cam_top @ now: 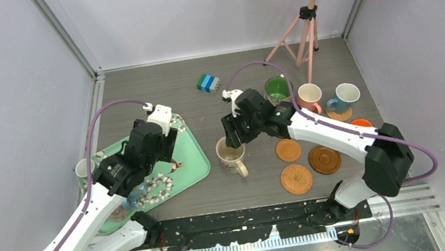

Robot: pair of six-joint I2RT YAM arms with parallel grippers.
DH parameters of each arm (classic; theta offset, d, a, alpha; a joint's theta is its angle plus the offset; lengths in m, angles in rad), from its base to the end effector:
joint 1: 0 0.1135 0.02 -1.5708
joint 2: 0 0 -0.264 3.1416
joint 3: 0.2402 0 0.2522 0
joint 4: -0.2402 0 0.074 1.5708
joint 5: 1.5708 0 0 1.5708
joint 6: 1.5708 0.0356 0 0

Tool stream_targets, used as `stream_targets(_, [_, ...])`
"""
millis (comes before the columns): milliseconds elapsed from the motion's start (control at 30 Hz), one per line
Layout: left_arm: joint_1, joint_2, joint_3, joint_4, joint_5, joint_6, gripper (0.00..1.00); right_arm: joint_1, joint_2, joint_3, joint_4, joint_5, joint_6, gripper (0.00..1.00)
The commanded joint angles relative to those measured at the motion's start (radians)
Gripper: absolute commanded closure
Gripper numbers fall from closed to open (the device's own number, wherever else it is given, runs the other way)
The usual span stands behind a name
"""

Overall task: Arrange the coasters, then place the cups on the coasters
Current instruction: Pick up the cup at the center of the board.

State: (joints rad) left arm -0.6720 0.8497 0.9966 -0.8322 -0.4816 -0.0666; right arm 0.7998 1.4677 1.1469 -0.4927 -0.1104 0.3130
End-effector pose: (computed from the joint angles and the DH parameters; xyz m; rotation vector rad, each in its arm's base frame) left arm 0.1362 -0.0873 0.3402 0.4028 2.1312 0.1247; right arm 0.2197 0.2318 0.2763 -0.6505 2.3934 0.6373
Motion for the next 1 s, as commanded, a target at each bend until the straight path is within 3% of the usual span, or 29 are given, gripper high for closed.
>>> stream_targets(0, [0.0,-0.028,0.021,0.036,-0.032,0.023,0.32,0.007,0.038,0.069,-0.033,0.007,-0.036,0.4])
stream_targets(233, [0.0,-0.071,0.013,0.044,-0.032,0.023,0.31,0.006,0.049,0.065,-0.045,0.058,-0.048,0.61])
stream_targets(967, [0.0,-0.046,0.017,0.04,-0.04,0.024,0.29,0.006,0.049,0.041,-0.026,0.055,-0.003,0.93])
